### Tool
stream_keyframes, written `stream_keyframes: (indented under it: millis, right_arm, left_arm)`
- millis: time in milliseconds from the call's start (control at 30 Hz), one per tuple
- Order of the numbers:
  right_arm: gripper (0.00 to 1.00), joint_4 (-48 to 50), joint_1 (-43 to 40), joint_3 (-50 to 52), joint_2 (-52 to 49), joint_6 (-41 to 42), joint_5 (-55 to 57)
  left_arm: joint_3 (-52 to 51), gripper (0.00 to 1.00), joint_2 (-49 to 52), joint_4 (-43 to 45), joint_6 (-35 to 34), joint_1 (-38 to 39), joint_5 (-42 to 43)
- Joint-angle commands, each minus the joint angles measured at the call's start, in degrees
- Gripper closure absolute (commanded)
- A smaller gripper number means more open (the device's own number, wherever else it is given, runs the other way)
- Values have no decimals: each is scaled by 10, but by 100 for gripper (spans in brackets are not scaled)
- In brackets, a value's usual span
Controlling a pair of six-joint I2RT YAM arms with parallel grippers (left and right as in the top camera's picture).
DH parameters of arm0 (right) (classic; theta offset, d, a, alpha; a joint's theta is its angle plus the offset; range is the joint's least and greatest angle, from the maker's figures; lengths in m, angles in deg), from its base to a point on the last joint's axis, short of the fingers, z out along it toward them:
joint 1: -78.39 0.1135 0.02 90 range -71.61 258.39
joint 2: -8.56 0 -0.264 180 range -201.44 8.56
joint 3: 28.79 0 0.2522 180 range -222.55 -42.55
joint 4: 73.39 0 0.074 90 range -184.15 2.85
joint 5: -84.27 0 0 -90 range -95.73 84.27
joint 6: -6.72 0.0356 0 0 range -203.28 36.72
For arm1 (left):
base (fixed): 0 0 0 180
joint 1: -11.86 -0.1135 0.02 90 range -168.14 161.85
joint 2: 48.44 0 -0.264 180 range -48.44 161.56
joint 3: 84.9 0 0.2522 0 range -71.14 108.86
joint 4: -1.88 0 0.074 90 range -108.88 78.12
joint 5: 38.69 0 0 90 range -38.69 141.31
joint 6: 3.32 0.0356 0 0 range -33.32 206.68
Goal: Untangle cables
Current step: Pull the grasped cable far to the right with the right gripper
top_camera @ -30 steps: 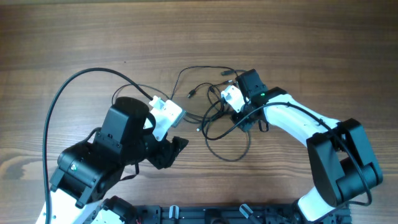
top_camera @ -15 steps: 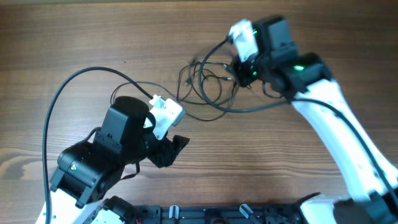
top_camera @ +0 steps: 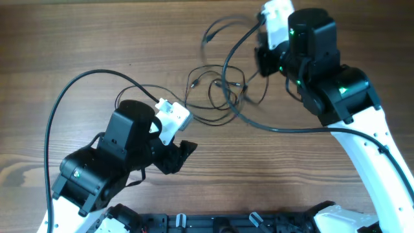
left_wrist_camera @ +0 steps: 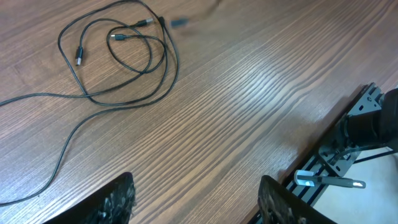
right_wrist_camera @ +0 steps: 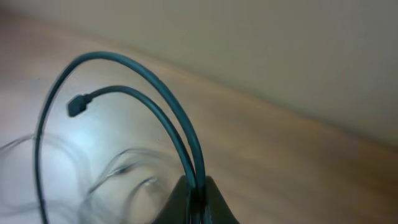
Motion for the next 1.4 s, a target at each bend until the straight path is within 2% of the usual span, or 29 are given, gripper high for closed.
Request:
stream_keyframes:
  millis: [0,67,200,500,733,900,1100,1267,1367]
  right_arm:
    - [96,47,-5,-8,20,8,251]
    - [96,85,-21,-8,20,8,313]
    - [96,138,-79,-8,19,8,310]
    - [96,171,-304,-7,-19,33,207]
    - [96,191,-461,-7,-87,41,138]
    - [96,196,-539,-7,-139,44,112]
    - [96,158,-625,-7,-210,186,110]
    - [96,132,-677,-6,-252,193,111]
    - [96,110,-706,-5,-265,239,114]
  left_arm:
    - [-2,35,3,2,-6,1,1]
    - [-2,35,8,2,-6,1,1]
    - [-2,35,21,2,-14,1,0]
    - [-2,43,61,7,-38,1,-2]
    - [-2,44,65,4,-52,1,-3]
    - [-2,41,65,-1,-64,1,-3]
    - [-2,39,65,-1,-81,1,-3]
    - [-2,39,65,-8,-92,1,-4]
    - [-2,38,65,-8,-92,1,-3]
